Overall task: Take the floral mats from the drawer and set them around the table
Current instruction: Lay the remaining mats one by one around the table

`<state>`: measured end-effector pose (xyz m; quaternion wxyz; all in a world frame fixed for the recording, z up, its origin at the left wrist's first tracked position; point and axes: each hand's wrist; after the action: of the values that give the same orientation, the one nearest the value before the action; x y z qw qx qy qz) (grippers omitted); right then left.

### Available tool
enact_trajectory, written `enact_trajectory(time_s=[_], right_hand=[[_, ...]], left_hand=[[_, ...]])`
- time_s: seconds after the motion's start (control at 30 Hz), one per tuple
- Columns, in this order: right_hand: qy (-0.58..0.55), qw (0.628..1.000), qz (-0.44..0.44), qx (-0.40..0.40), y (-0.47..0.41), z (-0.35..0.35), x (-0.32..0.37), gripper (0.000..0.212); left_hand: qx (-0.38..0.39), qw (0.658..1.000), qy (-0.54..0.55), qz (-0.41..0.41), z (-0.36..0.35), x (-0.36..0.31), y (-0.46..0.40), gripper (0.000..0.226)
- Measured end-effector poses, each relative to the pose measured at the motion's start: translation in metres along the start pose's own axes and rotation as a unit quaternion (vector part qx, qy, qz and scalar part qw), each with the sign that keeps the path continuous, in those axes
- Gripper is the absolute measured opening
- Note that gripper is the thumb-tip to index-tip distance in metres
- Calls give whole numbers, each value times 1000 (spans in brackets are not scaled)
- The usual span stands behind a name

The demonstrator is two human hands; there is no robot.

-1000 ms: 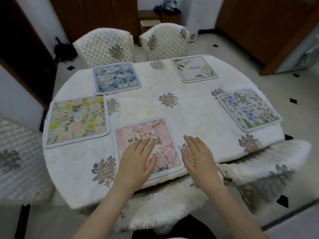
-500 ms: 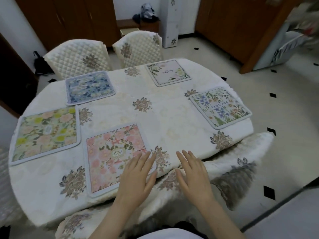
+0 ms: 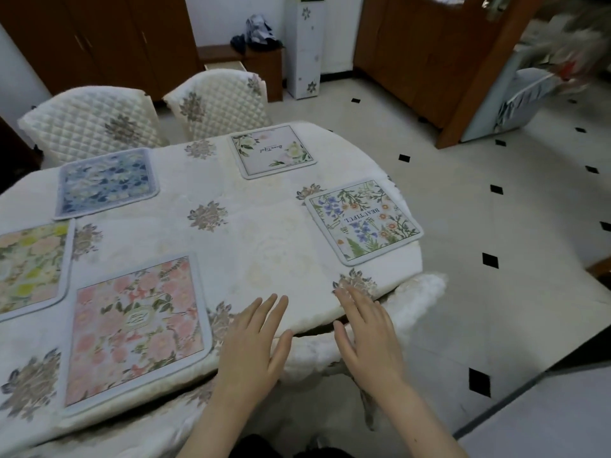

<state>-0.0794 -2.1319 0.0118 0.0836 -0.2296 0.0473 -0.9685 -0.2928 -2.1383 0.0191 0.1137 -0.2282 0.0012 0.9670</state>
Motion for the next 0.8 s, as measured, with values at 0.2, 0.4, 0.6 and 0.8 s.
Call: enact_trajectory(time_s=[0.2,0.4,0.6,0.8], right_hand=[[-6,1000,-9,-14,-20,6,-24,50],[9,1000,-20,-10,-55,4,-34,49],[26,999,-24,4,-88,13,-50,50],[27,999,-3,33,-126,19,-74,49]], left_hand=[[3,1000,-13,-25,-5,-20,-39,54],[15,999,-11,-51,-12,-10,-85,53],[22,996,-32,-78,-16,-4,-132,52],[25,998,-28,-48,-29,-10,-162,52]])
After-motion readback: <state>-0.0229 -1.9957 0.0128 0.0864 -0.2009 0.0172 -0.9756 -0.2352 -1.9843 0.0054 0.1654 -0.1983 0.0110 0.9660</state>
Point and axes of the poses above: each hand's wrist, its own y-axis away from the middle knuckle, its own z-axis out of the back of the hand, x = y × z, and after that the axes turned 3 degrees about x, right-handed
